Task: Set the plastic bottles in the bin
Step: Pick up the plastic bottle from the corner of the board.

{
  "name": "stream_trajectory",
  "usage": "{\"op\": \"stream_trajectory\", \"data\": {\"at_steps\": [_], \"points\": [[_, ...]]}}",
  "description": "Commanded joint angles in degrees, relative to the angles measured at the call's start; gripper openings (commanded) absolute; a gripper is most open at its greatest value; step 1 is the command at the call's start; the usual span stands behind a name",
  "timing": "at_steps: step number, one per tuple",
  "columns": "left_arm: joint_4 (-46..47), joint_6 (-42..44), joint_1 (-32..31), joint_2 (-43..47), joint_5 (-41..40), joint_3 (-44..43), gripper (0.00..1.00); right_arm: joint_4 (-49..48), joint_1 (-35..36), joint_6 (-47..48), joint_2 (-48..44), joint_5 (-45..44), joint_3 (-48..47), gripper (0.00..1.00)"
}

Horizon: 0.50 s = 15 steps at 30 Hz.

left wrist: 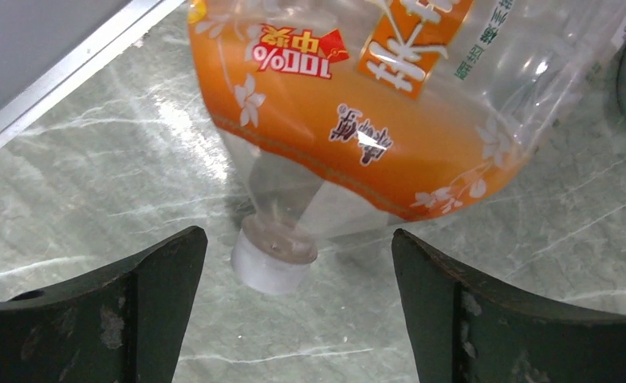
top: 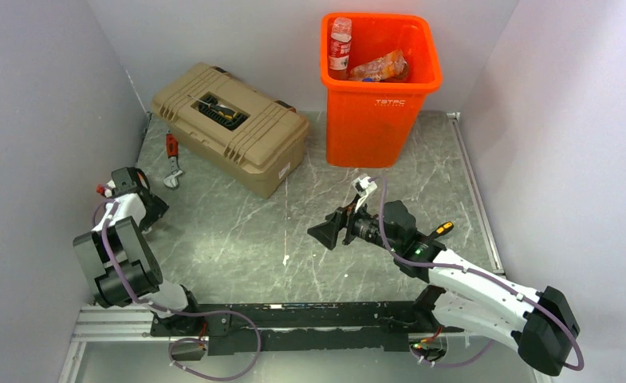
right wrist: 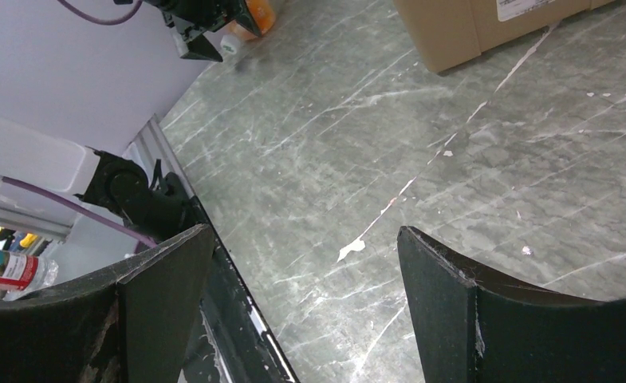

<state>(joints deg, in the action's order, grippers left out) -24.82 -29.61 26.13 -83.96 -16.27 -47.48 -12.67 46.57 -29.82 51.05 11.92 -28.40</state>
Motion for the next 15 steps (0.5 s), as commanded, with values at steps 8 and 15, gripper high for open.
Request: {"op": "stream_trajectory", "data": {"at_steps": [8,15], "points": [[4.22,-0.20,1.73,-3.60,4.47,-1.42,0.73,-2.92,0.19,0.12,-0.93,-0.98,-0.32,0.90],[6.15,0.19,1.74,-2.61,8.26,-0.09,0.42,-2.27,0.19,0.03,-1.22,-1.22,-0.23,0.90]]}}
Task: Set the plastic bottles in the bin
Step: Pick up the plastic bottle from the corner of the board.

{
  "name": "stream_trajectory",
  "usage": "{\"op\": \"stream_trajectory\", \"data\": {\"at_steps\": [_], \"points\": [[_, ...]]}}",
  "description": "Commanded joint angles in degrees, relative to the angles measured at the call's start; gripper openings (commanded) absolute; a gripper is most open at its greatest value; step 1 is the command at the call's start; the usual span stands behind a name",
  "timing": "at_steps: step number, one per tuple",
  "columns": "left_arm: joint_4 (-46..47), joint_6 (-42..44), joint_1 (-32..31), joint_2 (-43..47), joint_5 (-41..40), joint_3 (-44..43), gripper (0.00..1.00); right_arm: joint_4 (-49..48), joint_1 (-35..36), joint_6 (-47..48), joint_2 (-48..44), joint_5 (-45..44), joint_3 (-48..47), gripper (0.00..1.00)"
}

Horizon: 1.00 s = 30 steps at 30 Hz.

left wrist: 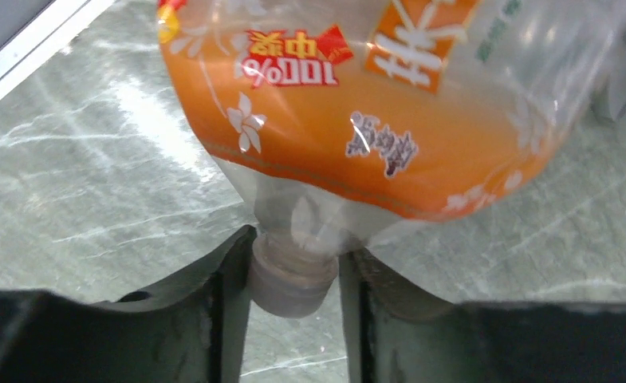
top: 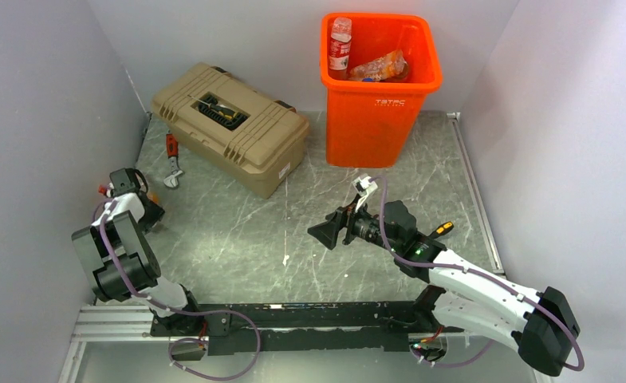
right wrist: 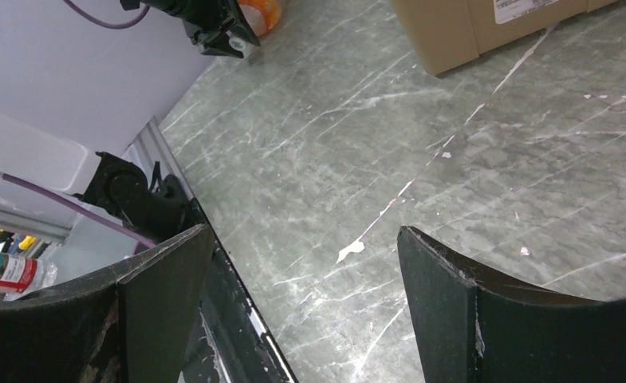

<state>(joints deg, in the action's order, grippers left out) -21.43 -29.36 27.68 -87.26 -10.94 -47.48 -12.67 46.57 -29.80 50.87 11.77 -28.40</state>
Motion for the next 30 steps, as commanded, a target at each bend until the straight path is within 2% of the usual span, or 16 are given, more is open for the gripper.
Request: {"op": "stream_trajectory", "data": {"at_steps": [1,5,7,12,18,23,27,30], "points": [[2.78,-0.07,0.18,1.22,3.22,0.05,0.36,-2.08,0.19,0.01,-1.04,-1.00,-0.29,0.90],[2.86,-0.09,-0.18,4.19,4.34,0.52,0.15,-2.03,0.21,0.01,-1.13,-1.22,-0.25,0.90],[2.88,0.63,-1.82,5.72,2.60,0.85,0.01,-1.67,0.22,-0.07,-0.86,-1.31,-0.56,0.90],[0.83,1.06,-5.56,10.04,-1.98,0.71,0.00,-1.56,0.19,-0.22,-1.61,-1.71,-0.26,0.90],[0.53,1.51,-11.17,21.11,-4.87,0.76,0.00,-1.32,0.22,-0.52,-1.23,-1.50,0.02,0.90],[0.69,2.41,-13.50,31.39,-5.21,-1.31,0.00,-0.11,0.19,-0.34,-1.42,-1.99,-0.59,0.90],[2.88,5.82,-15.34,39.44,-3.63,-2.58,0.00,1.28,0.19,0.09,-2.39,-3.52,-1.10,0.90],[8.10,7.77,-17.30,44.74,1.64,-0.51,0.00,1.87,0.26,-0.21,-4.55,-4.43,-1.17,0.89]]}}
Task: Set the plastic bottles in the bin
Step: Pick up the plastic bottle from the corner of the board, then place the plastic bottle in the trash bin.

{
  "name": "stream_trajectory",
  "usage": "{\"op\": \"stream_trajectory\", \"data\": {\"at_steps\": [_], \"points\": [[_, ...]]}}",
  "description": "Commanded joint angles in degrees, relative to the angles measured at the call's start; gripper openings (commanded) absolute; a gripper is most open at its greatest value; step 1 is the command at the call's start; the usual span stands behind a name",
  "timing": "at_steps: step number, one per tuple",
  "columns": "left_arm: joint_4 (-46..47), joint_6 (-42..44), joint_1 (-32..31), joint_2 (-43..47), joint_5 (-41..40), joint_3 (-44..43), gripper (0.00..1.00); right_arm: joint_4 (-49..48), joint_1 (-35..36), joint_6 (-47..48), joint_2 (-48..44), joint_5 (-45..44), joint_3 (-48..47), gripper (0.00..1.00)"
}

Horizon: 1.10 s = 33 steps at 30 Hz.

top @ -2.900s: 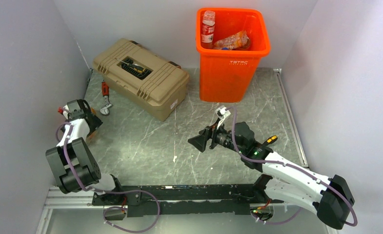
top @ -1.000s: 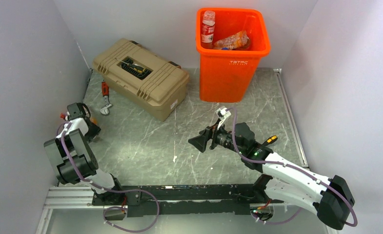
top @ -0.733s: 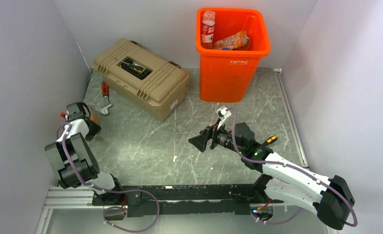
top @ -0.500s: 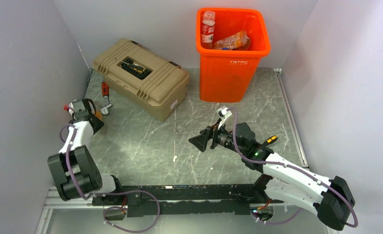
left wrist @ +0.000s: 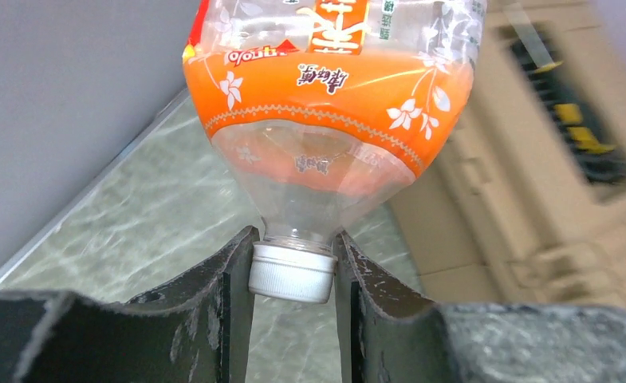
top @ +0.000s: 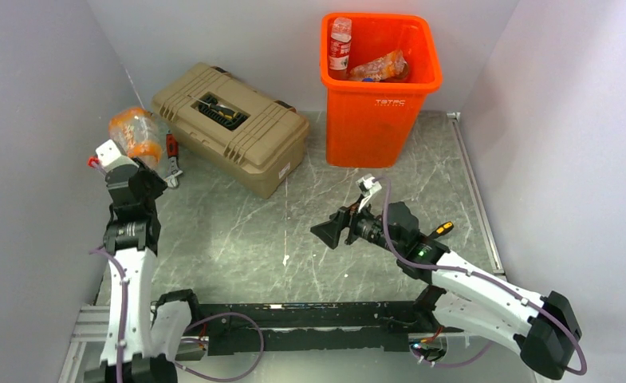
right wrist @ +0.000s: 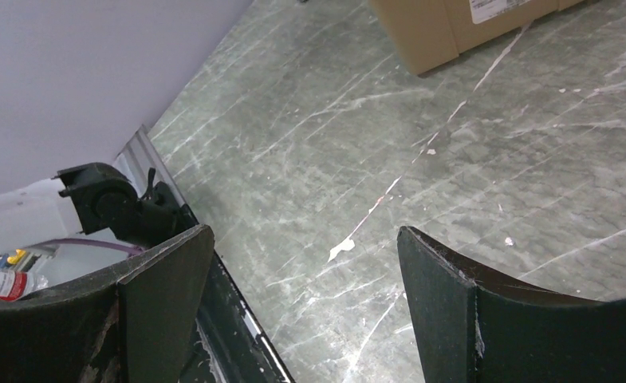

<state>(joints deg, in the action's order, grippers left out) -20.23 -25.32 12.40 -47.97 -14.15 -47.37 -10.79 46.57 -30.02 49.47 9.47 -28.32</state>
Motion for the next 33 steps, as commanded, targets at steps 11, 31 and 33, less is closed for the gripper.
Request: {"op": "stream_trajectory", "data": {"at_steps": [11,31,33], "points": [[31.21,4.20,-7.01,11.20,42.97,5.48,0.00,2.55,0.34,2.25,-9.53,-9.23,-3.90,0.91],[41.87,11.48,-24.36,13.08,58.33,13.19,0.00,15.52,-1.56,-8.47,-1.76,1.58,-35.03,1.00],[42.10,11.74,-25.26,12.92,59.71,13.25,0.00,17.78,-1.57,-7.30,-0.07,0.43,-37.63,1.00]]}}
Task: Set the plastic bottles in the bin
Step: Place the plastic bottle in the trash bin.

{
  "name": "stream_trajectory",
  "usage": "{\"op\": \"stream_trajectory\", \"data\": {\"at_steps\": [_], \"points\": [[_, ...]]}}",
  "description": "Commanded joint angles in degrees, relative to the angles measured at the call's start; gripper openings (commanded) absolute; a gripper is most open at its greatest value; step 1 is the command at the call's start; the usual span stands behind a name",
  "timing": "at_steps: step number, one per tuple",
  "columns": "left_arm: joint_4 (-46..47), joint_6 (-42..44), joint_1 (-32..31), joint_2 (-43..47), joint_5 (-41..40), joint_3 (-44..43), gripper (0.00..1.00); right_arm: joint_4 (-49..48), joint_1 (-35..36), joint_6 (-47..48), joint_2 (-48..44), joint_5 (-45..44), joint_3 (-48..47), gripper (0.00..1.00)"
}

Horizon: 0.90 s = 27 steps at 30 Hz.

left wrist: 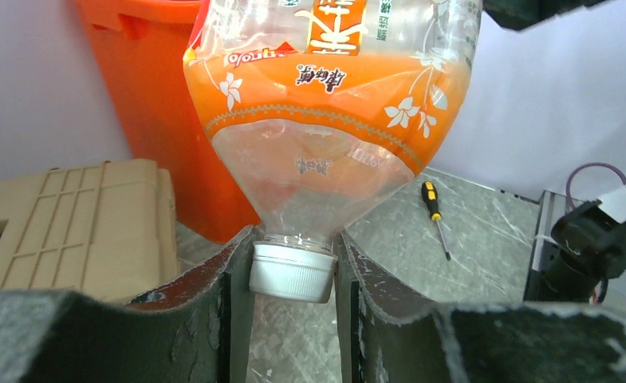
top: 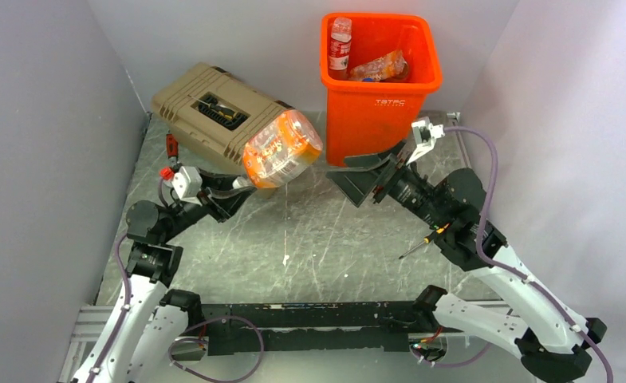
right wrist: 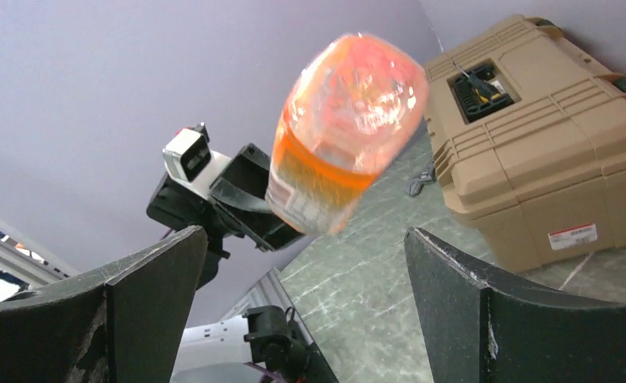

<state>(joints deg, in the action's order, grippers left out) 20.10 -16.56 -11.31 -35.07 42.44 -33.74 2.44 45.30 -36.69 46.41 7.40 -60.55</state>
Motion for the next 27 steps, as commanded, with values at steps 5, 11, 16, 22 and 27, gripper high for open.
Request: {"op": "stream_trajectory", "data": {"at_steps": [5,11,16,22,27], "points": [[2.15,3.38,-3.41,0.38,4.58,0.24,0.00,12.55,-2.16,0.88,6.95,0.92,-12.21,1.00],[2.16,3.47,-4.90,-0.08,4.89,0.13,0.00,16.54,-15.59,-4.43,12.43,19.28,-17.15,1.00],[1.22,3.90,-5.45,-0.33,4.47,-0.09,0.00,9.75,-18.01,-9.85,13.71,29.21,-15.13,1.00],[-0.45,5.09,-5.95,-0.78,3.98,-0.62,0.00,8.60,-17.97,-11.57,15.89,32.52,-15.38,1.00],[-0.80,4.36,-6.09,-0.51,1.42,-0.64,0.00,12.26,-18.01,-8.16,12.70,23.45,-16.19,1.00]]}}
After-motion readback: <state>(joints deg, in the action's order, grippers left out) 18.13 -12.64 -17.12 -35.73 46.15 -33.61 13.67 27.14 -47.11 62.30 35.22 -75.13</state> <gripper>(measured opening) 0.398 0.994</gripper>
